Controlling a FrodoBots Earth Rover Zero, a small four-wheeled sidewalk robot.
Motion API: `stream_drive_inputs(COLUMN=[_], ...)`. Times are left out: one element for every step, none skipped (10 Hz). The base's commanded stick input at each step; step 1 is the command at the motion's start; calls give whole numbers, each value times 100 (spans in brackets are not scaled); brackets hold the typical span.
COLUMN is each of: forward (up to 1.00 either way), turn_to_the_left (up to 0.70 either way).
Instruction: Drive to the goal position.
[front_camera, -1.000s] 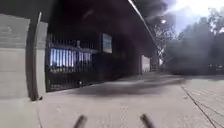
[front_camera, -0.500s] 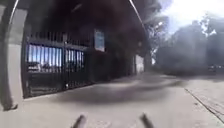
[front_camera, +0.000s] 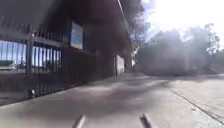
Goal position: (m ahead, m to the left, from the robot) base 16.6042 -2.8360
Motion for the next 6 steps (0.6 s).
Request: stream_drive_inputs(forward=[100,100,100,100,100,100], turn_to_the_left=[-13,0,0,0,0,0])
